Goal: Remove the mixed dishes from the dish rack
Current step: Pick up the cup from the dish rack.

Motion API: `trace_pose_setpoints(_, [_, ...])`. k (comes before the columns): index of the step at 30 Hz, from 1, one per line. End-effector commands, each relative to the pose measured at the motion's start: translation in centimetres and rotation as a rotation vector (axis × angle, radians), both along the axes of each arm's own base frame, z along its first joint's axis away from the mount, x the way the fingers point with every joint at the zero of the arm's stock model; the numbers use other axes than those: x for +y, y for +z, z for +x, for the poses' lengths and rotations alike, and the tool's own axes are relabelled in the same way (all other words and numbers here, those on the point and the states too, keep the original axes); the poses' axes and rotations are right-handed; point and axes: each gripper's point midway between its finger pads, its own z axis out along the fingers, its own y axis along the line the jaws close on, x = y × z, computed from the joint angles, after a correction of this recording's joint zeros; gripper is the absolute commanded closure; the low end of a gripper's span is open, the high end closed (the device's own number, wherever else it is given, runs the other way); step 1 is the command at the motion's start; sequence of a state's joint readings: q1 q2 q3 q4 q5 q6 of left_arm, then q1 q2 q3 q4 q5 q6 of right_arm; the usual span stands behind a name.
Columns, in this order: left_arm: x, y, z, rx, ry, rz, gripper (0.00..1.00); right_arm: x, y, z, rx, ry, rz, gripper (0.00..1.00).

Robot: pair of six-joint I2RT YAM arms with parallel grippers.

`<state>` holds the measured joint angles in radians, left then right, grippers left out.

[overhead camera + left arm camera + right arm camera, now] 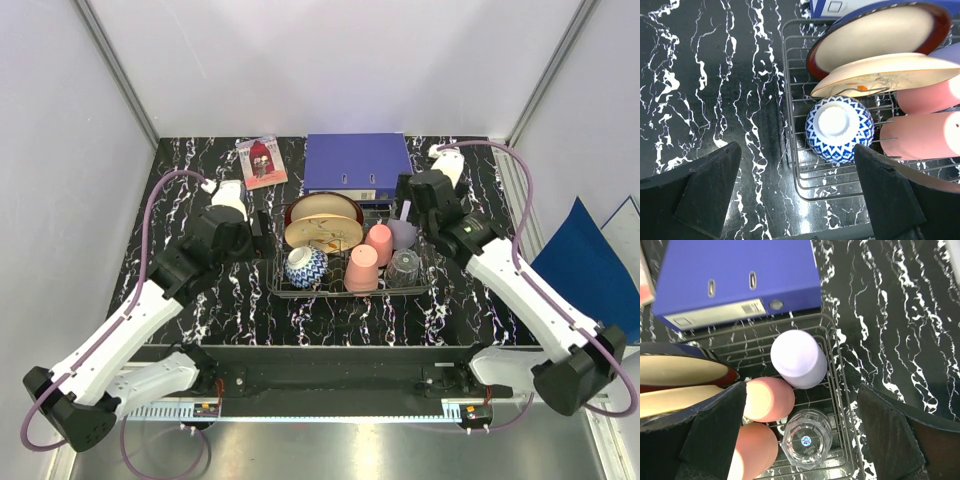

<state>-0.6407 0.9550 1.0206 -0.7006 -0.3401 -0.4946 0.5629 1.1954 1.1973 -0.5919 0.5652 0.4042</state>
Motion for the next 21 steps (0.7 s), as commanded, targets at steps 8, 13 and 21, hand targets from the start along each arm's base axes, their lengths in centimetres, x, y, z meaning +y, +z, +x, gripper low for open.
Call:
trace_pose_setpoints(8, [-1.5,0.3,0.4,-0.02,-0.044,-0.049,0.01,1.6,-4.5,3.4,0.086,-0.008,-0.036,0.0])
trace_pose_setpoints(13, [-1.6,0.4,0.3,-0.021,-0.061,-0.043,0.01,1.3,-5.4,4.5,0.098,-0.025,-0.041,0.0])
trace_pose_setpoints(21, [-1.6,-0.2,0.4,-0.009,-0.065,-0.027,0.01,1.2,-7.5,6.4,0.139,-0.028,-0.039,0.0])
